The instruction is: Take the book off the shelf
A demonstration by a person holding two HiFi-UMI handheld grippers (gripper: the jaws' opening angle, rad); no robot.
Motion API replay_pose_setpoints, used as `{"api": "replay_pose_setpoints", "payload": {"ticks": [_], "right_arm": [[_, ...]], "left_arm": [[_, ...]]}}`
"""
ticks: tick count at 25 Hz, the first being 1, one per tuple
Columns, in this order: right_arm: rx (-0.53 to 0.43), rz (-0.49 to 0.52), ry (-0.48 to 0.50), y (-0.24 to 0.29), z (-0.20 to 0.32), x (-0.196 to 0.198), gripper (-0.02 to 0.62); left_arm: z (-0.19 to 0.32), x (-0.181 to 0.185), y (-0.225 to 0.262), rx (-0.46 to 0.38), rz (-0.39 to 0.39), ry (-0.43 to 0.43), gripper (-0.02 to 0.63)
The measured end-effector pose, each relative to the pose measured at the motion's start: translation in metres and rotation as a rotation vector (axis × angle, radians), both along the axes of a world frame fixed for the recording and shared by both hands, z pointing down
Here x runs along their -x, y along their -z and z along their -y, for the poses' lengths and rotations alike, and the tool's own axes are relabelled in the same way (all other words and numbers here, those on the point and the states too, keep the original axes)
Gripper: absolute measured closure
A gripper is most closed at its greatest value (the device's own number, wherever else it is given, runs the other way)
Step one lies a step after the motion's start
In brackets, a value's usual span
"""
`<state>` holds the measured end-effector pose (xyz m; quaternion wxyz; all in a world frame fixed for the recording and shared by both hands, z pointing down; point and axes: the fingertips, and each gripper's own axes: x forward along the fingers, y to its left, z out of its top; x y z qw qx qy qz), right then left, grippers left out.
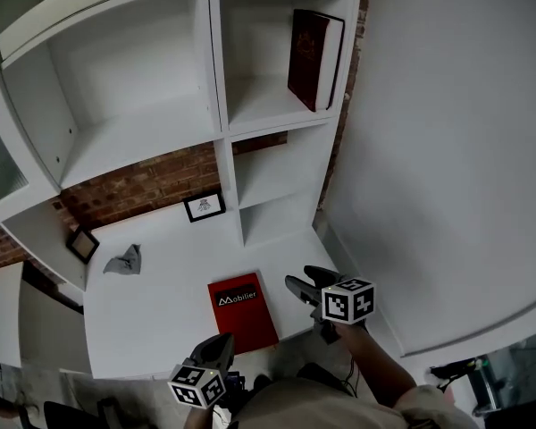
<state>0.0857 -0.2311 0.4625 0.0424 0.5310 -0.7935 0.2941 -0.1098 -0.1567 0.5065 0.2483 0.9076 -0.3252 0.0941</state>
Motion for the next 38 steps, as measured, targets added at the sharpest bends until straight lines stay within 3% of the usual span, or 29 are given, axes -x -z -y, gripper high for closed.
{"api": "replay_pose_setpoints", "payload": {"ticks": [4,11,17,20,25,38], "right_arm": [[-0.142,-0.086,-0.070,0.058,0.030,-0.037,0.344],[-0.475,-0.222,-0.204,0.194,0.110,-0.108,0.344],[-0.646,-0.315,-0.265,0.281,0.168,-0.149,0.337],[-0.672,-0.335,-0.287,0.301,0.197,-0.160,0.331],[-0.677,-0.367,-0.244,0.309,0.229,-0.154,0.324],[-0.694,-0.394,-0.238,0.316,0.251,-0.147,0.325]], "left_arm": [[0.008,-0.009,0.006,-0.016,0.004,-0.007,0.600],[0.031,-0.040,0.018,-0.034,0.006,0.047,0.600],[0.042,-0.068,0.018,-0.029,0.039,0.072,0.600],[0.045,-0.074,0.016,-0.021,0.058,0.091,0.600],[0.052,-0.081,0.012,-0.014,0.071,0.123,0.600],[0.058,-0.068,0.012,-0.032,0.050,0.170,0.600]]}}
